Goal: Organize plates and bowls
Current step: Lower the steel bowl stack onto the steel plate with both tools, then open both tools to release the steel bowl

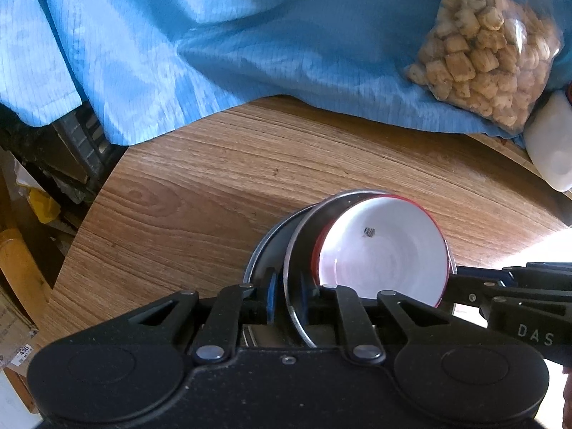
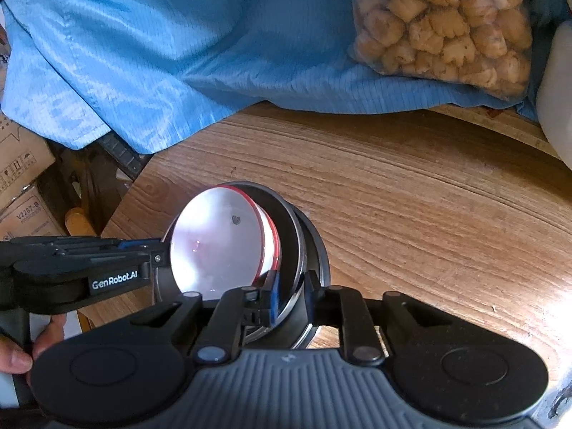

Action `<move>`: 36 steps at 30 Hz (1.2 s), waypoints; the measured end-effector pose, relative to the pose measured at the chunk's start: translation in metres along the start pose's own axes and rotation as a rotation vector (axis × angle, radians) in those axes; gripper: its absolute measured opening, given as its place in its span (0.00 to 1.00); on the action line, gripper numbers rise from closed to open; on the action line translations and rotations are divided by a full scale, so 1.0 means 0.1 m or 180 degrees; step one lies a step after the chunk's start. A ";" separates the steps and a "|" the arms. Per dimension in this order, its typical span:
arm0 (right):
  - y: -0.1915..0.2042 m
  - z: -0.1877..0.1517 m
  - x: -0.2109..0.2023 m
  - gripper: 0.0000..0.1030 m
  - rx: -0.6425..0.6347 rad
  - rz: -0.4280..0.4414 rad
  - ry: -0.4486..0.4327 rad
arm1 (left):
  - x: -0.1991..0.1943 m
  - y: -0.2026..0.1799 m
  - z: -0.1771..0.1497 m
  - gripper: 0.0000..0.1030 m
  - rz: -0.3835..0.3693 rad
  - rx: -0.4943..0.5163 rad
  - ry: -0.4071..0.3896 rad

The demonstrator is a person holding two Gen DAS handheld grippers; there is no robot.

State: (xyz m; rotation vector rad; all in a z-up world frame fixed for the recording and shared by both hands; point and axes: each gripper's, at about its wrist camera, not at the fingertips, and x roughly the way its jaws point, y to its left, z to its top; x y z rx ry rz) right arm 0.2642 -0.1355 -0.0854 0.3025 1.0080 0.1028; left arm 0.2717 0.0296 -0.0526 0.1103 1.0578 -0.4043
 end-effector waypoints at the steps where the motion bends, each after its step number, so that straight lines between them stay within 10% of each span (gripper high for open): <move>1: 0.00 -0.01 -0.01 0.19 0.0002 -0.0006 -0.0011 | -0.01 0.00 0.00 0.13 -0.0006 -0.0002 -0.0007; 27: 0.04 -0.16 -0.16 0.49 -0.0113 -0.0247 -0.0205 | -0.17 -0.01 -0.09 0.28 0.0160 0.0130 -0.0113; 36: 0.08 -0.21 -0.28 0.57 -0.0152 -0.0354 -0.0348 | -0.26 0.12 -0.12 0.59 0.0137 -0.0041 -0.0213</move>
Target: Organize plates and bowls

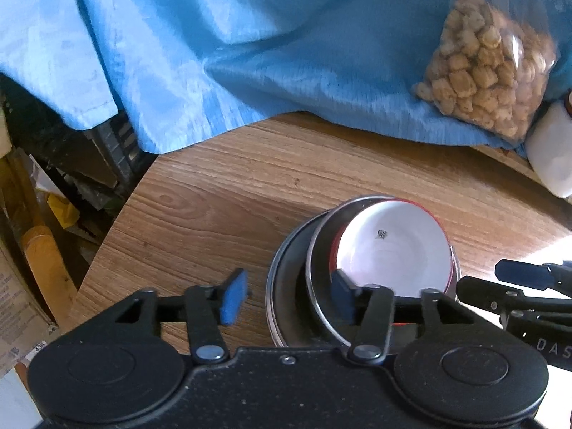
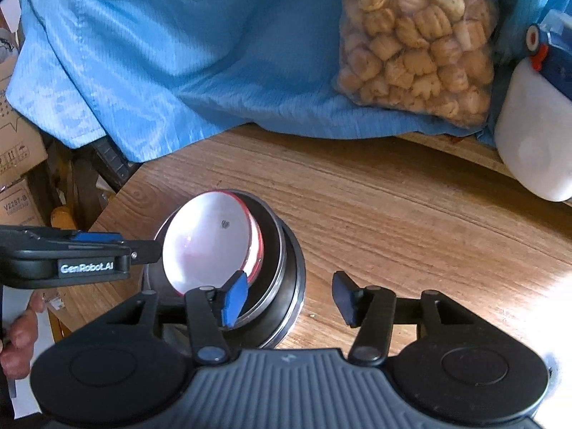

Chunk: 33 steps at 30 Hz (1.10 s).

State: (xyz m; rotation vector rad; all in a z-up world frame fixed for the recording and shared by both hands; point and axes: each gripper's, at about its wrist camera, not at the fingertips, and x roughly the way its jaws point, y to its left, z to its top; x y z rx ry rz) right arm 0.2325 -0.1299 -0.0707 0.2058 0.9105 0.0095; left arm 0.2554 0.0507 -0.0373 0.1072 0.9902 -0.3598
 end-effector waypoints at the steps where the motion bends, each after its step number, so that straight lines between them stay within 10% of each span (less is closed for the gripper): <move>1: 0.00 0.00 -0.01 0.58 0.0008 -0.0002 -0.0020 | -0.01 0.00 0.00 0.62 -0.0003 -0.0010 -0.0019; 19: -0.02 -0.04 -0.22 0.99 0.0062 -0.0128 -0.0384 | -0.25 0.08 -0.04 0.96 0.0107 -0.0133 -0.0380; 33: 0.07 -0.09 -0.26 1.00 0.0054 -0.0248 -0.0514 | -0.42 0.19 -0.18 0.99 -0.0048 -0.0273 -0.0655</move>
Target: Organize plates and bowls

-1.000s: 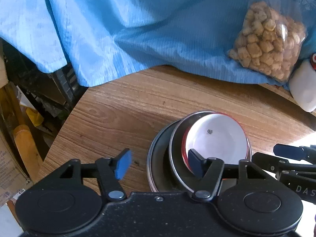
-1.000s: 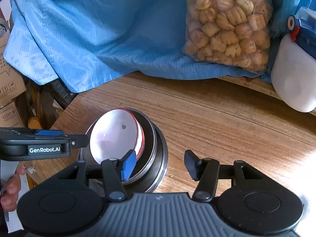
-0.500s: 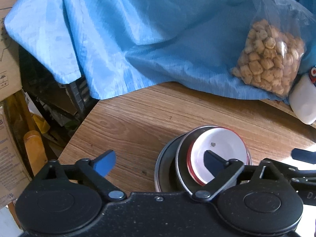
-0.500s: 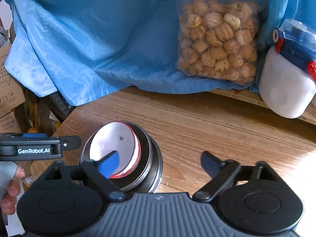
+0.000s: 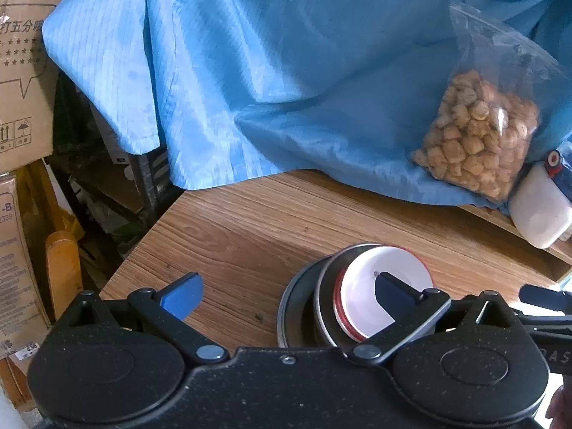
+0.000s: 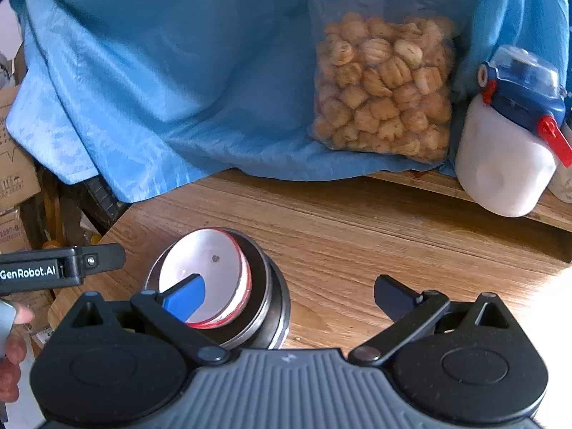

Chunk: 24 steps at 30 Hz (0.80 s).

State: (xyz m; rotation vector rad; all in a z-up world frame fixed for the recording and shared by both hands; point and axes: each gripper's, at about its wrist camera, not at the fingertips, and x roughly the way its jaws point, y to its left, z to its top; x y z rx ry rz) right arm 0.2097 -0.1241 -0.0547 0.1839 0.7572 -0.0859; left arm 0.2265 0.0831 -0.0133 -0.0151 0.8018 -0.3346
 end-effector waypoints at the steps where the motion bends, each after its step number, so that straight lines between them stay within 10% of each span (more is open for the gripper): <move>1: 0.03 0.00 -0.01 1.00 -0.0028 -0.0007 -0.0001 | -0.01 0.00 -0.01 0.99 -0.0001 -0.0002 -0.0008; 24: -0.23 -0.19 -0.28 1.00 0.0092 0.0045 -0.0205 | -0.19 -0.15 -0.19 0.99 0.0024 -0.0096 -0.0108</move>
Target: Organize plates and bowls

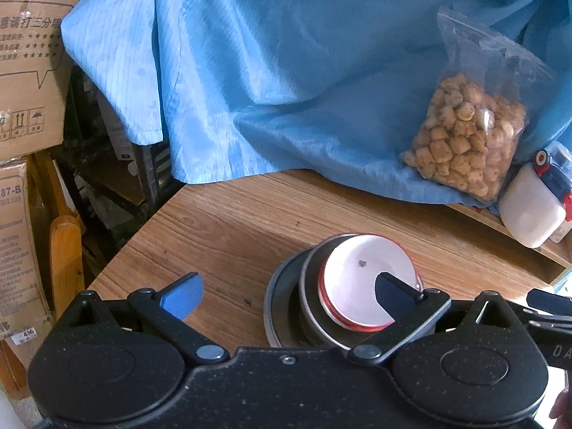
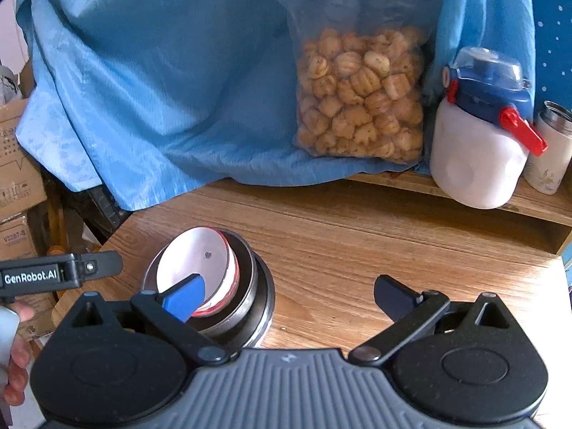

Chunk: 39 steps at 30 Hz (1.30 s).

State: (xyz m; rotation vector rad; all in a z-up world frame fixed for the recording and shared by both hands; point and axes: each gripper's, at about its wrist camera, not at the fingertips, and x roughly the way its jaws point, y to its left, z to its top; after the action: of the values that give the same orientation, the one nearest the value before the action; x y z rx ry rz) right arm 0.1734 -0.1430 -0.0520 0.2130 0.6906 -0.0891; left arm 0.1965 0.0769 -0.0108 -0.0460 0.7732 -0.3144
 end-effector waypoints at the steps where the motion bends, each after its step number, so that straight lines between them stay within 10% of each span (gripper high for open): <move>1: -0.02 0.00 -0.03 1.00 -0.0003 0.0007 -0.0013 | -0.03 -0.02 -0.03 0.99 0.0010 -0.0011 -0.0017; 39: -0.83 -0.54 -1.02 1.00 -0.0314 0.0859 -0.0200 | -1.40 -0.86 -1.19 0.99 0.0639 -0.0388 -0.0445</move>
State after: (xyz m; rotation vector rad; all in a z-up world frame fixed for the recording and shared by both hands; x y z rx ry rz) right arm 0.0493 -0.2105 -0.0410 0.2060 0.5966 0.1951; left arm -0.0027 0.0456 0.0118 -0.1033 0.6514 -0.0723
